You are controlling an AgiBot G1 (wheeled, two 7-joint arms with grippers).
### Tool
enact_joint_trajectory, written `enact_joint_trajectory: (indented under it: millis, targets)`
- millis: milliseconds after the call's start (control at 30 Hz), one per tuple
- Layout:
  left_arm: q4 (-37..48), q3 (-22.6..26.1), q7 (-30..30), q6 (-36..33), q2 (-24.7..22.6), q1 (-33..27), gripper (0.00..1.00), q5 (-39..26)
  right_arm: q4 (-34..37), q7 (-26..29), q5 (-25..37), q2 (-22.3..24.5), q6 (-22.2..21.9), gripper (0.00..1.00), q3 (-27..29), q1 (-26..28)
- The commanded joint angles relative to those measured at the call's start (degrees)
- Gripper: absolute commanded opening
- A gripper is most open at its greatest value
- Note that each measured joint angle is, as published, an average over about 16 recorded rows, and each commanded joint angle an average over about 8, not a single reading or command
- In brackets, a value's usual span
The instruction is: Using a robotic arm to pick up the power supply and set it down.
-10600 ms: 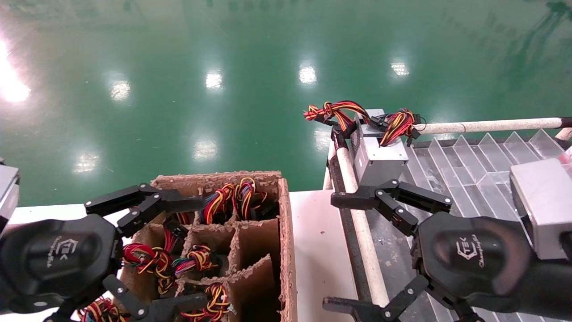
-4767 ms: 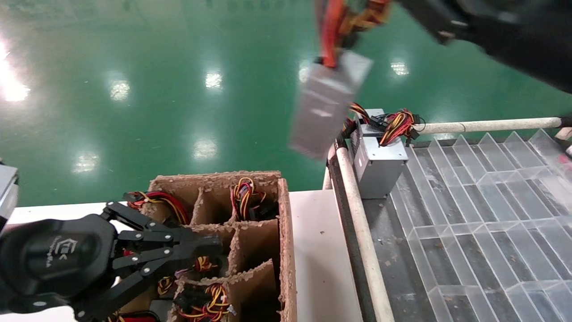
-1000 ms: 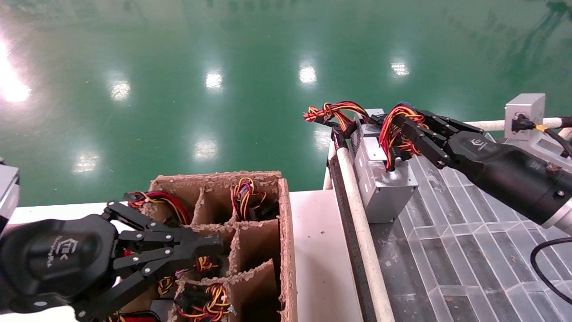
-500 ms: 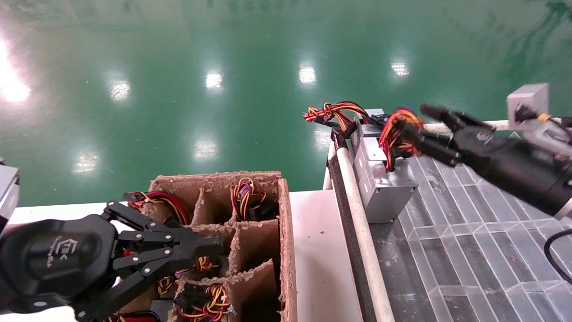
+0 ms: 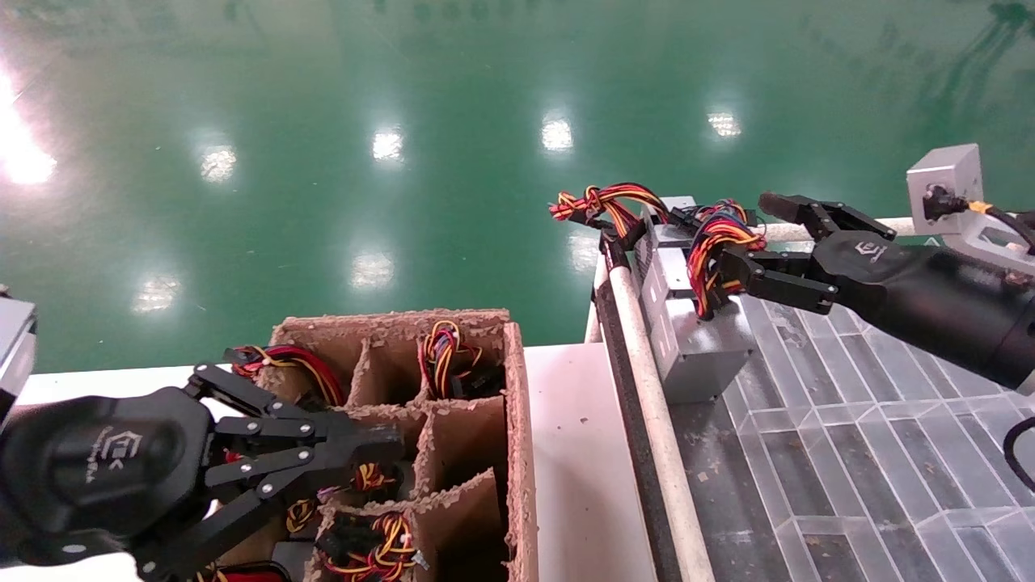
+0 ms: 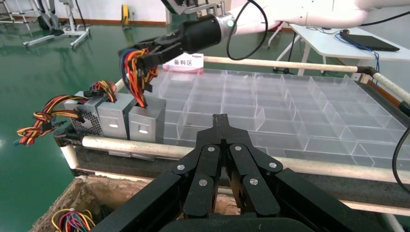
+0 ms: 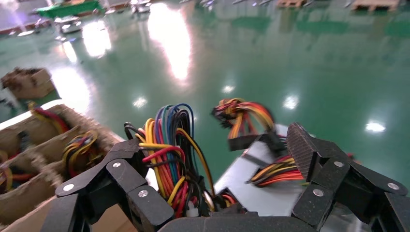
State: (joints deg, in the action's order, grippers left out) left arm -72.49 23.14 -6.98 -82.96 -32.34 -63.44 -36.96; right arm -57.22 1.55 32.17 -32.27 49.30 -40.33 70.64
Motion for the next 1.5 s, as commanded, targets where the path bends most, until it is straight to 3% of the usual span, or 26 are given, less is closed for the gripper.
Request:
enact_joint_trajectory:
  millis: [33,267,567,867,1233,1500]
  targets:
    - [0.0,0.0,0.0,0.0,0.0,0.0,0.0,0.0,-0.92,1.28,0.9,0.37,0.47,1.0,-0.78,0.84]
    - [0.0,0.0,0.0,0.0,0.0,0.0,0.0,0.0,-2.13,6.56,7.47,1.83,-2.54,1.0,-4.68,3.78]
    - [0.0,0.01,0.0,0.0,0.0,0.0,0.0,0.0,-5.2,8.95,8.92,4.12,-4.61,1.0,-5.35,4.11]
    - [0.0,0.01,0.0,0.0,0.0,0.0,0.0,0.01,-9.83,6.88,8.86,4.79,-4.94,1.0,-4.11,4.88]
    - [0.0,0.01,0.01,0.0,0.0,0.0,0.0,0.01,-10.58,3.21,8.23,3.23,-4.65,1.0,-2.54,5.43]
    - [0.0,0.01,0.01,0.0,0.0,0.0,0.0,0.01,-11.25,3.09,8.28,2.66,-1.06,1.0,-0.06,4.21]
